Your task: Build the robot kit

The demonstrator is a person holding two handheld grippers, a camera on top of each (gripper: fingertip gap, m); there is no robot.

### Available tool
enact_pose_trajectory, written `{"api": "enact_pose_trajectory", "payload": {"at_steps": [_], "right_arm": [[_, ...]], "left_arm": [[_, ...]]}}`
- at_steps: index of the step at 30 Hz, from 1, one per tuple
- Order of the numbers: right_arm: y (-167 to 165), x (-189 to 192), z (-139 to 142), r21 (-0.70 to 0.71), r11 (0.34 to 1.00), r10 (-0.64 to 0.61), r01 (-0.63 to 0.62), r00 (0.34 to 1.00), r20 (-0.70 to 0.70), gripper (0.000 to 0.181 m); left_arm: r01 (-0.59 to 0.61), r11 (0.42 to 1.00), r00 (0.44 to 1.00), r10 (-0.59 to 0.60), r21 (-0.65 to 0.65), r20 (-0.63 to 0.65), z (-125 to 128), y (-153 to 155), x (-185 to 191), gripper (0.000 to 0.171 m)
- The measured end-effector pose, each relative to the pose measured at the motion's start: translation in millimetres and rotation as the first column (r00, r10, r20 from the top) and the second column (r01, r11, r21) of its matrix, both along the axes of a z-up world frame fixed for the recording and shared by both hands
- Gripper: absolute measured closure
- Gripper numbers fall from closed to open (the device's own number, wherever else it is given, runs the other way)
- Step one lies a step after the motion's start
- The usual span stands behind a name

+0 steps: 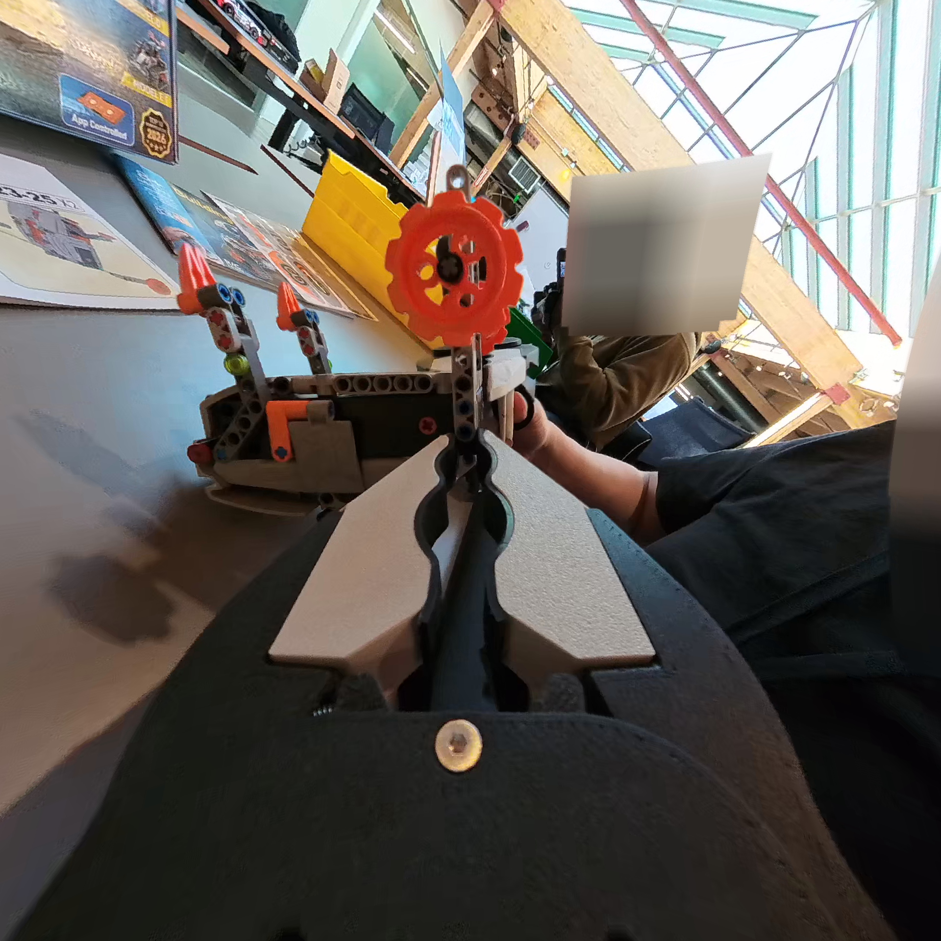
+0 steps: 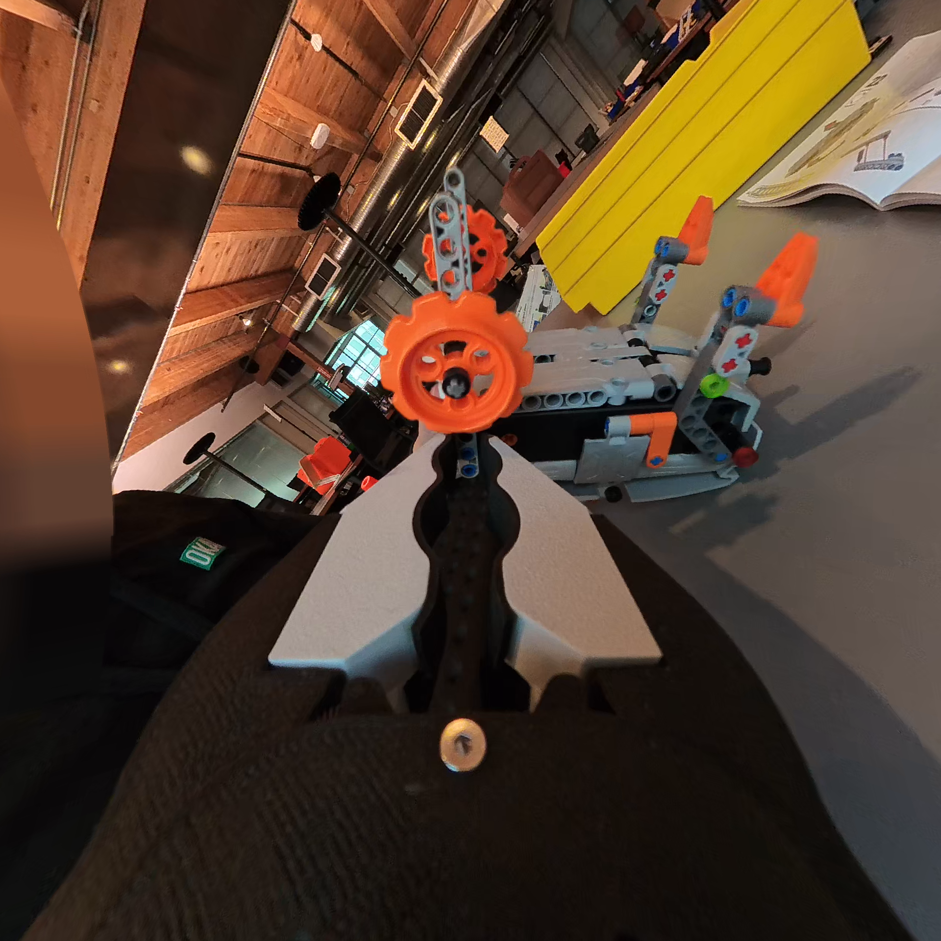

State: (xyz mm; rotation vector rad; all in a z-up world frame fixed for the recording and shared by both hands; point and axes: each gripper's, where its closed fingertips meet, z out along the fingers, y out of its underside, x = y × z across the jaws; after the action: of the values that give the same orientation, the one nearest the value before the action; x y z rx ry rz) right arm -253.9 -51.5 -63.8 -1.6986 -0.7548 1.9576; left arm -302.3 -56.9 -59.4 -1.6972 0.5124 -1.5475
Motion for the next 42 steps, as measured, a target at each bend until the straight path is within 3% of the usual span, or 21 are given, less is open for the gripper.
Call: {"api": "enact_pose_trajectory", "payload": {"at_steps": [6, 13, 32, 35, 38, 42], "right_arm": [[0, -4, 0, -0.013, 1.0, -0.005, 0.005, 1.0, 0.006, 0.175], [0, -2, -3, -0.024, 1.0, -0.005, 0.005, 1.0, 0.014, 0.174], [8, 0, -10, 0.038, 0.994, -0.106, 0.104, 0.993, 0.056, 0.173], [-3, -7, -8, 0.058, 0.998, -0.022, 0.019, 0.998, 0.057, 0.173], [-2, -11, 0, 0.078, 0.997, -0.02, 0.017, 0.999, 0.035, 0.174], [0, -14, 3, -0.045, 0.999, -0.029, 0.028, 0.999, -0.013, 0.174]], "left_arm": [[-0.06, 0.998, 0.998, 0.059, 0.024, 0.03, 6, 7, -7, 0.163], [-0.04, 0.999, 0.999, 0.039, 0.027, 0.023, 6, 4, -5, 0.166], [-0.088, 0.99, 0.989, 0.1, 0.11, -0.108, -7, 3, 2, 0.165], [-0.099, 0.993, 0.995, 0.101, 0.067, -0.022, 2, 6, -5, 0.164], [-0.078, 0.997, 0.995, 0.077, 0.019, 0.063, 9, 7, -10, 0.165], [-0.117, 0.991, 0.991, 0.113, 0.057, 0.076, 16, 10, -12, 0.161]]}}
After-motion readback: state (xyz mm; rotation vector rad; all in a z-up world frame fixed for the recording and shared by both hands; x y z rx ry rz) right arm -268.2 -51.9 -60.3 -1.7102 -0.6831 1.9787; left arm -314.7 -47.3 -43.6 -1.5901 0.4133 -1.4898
